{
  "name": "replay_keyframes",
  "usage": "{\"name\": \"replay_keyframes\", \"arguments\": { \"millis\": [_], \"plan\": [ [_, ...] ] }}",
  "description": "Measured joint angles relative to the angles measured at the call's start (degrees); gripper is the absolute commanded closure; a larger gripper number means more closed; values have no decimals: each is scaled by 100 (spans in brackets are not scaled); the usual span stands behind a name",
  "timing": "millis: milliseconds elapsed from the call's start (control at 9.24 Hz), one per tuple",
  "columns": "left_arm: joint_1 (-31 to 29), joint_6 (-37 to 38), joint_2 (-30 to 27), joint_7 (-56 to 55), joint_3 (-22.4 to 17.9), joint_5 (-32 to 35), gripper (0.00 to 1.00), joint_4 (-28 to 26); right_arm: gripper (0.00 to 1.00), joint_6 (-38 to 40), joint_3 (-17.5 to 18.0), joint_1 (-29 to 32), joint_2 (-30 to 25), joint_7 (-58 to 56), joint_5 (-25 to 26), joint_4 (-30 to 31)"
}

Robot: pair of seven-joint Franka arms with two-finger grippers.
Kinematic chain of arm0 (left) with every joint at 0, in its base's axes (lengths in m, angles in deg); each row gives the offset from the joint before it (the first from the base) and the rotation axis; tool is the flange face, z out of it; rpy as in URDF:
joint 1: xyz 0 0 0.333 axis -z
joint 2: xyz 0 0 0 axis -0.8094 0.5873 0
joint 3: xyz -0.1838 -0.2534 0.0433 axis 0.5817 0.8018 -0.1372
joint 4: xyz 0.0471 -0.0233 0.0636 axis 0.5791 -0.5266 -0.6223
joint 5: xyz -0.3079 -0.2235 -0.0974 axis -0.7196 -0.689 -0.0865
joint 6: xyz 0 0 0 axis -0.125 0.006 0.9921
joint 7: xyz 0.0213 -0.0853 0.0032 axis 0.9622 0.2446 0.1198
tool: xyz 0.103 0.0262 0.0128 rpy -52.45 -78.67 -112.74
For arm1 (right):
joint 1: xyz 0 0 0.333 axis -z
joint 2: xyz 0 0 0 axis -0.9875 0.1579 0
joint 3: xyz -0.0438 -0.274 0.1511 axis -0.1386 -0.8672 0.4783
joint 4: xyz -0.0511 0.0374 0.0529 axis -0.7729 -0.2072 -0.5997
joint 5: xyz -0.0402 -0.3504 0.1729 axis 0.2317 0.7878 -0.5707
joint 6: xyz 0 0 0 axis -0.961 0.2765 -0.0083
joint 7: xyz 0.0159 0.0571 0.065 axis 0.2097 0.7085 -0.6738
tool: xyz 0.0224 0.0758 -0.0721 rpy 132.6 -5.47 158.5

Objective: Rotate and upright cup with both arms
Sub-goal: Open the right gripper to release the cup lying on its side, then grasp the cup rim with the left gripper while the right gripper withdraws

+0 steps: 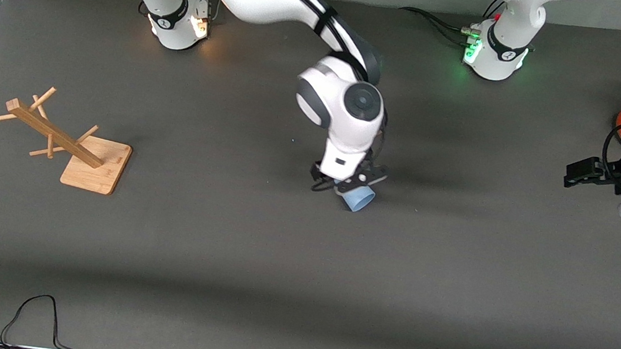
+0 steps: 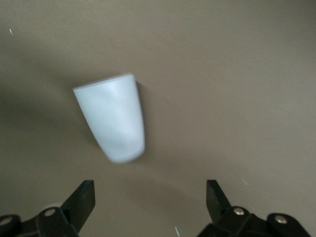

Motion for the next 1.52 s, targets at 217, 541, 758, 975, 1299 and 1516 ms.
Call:
{"name": "replay_keyframes", "arguments": {
  "millis": [217,541,758,975,1299,1516],
  "plan": [
    [-13,33,56,-1307,-44,-436,0,-19,0,827,-52,462,-1267,-409,3,903],
    [43,86,397,-3618,-3,-902,0,-30,0,1331,-605,1045,-2969,-1105,96,2408],
    [316,86,770,-4831,82,-1092,0,103,0,1331,-891,1060,-3765,-1146,371,3262],
    [1101,83,1514,-6694,129,-1089,0,714,0,1338,-1241,1038,-4227,-1146,504,3580],
    [1977,396,3094,-8625,138,-715,0,1751,0,1338,-1535,1031,-4436,-1192,652,3656],
    [2522,569,3986,-9377,131,-364,0,1878,0,1330,-1521,1038,-4421,-1190,679,3663]
  ]
}}
